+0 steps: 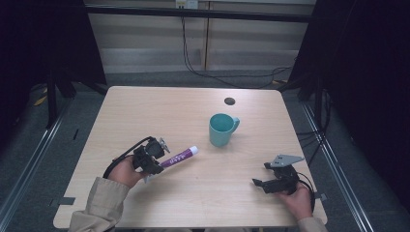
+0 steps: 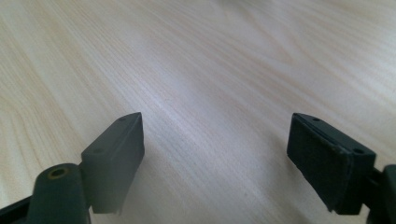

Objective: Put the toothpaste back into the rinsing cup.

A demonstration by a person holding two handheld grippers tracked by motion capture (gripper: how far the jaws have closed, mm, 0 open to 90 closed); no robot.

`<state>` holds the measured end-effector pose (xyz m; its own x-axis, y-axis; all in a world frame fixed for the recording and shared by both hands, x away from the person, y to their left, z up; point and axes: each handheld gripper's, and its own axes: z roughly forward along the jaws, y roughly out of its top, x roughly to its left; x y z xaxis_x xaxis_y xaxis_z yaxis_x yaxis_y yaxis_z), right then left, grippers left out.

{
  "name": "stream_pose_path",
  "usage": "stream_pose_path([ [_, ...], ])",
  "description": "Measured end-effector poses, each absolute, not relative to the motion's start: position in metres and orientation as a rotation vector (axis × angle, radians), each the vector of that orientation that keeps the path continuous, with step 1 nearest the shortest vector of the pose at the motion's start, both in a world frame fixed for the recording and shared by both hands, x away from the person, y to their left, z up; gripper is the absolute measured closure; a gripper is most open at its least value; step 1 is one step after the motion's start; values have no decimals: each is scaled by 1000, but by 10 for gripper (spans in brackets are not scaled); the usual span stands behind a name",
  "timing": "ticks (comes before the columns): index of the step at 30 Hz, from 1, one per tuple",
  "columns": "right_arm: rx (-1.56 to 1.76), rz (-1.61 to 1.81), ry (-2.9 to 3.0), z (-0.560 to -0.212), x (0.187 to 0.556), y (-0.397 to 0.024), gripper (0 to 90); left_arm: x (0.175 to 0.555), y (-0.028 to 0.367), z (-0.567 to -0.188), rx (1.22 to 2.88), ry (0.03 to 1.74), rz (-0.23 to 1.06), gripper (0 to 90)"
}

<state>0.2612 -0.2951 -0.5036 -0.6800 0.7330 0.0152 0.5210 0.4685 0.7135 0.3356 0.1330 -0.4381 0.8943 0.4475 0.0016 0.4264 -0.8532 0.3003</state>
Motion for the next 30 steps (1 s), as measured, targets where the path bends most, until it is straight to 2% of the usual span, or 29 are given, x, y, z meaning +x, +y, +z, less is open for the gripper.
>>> stream_pose_path([
  [14,735,850,2592,-468,268,-250,220,325,108,-424,2809,537,124,785],
  [30,519,786,2674,-437,280,-208,236,317,80,-421,2831,442,122,785],
])
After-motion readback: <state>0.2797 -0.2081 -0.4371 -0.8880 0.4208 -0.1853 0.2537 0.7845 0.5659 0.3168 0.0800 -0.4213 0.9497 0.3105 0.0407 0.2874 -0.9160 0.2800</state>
